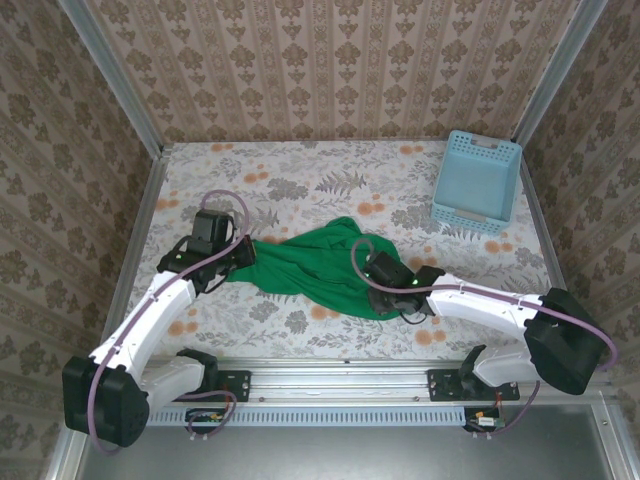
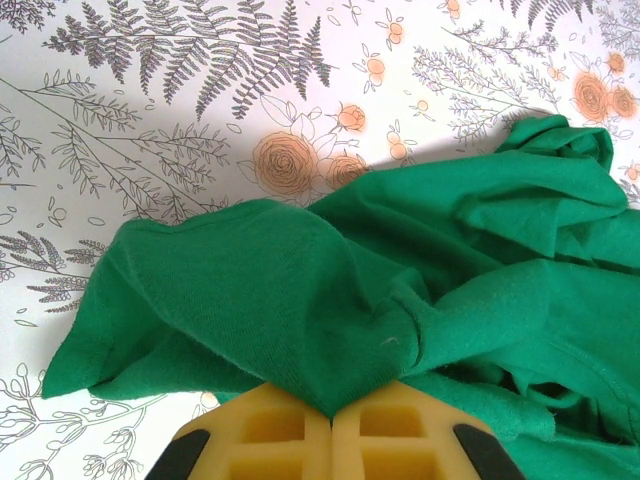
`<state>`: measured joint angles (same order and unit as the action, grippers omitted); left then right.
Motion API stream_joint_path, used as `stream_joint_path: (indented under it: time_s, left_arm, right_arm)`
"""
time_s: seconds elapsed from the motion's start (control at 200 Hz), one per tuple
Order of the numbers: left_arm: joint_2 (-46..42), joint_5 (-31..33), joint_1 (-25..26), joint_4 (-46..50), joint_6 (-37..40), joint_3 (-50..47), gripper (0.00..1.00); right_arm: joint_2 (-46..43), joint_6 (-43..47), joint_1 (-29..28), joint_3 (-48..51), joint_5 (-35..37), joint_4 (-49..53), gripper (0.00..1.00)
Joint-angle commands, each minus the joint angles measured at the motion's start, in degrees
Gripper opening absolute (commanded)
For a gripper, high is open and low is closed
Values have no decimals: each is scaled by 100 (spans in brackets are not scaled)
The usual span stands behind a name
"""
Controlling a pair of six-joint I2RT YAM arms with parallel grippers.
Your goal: Fold the inside-out t-shirt
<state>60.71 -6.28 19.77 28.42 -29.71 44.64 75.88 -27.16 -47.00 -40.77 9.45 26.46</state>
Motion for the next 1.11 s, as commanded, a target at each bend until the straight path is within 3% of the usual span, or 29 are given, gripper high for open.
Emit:
stream_joint_path:
  time_s: [0.0,0.36,0.655,0.825,1.1]
  left_arm:
    - [81,26,-71,15,184,127,0]
    - [181,55,-110,171,224,567,0]
    - [-44,91,-337,857,420,1962,0]
    - [-173,158,-410,932,451,2334,0]
    - [-4,-207,-435,531,342,1457,0]
  right_arm:
    - [-38,51,-124,-190,266,394,27]
    - [-235,51,-728,-1097,1222,1748,11]
    - [-807,70,-1390,-2935,2634,3532,10]
    - [-1175,229,-1247,-2820,2284,3108,14]
    - [-621,-504,-1175,-868,954,1165,17]
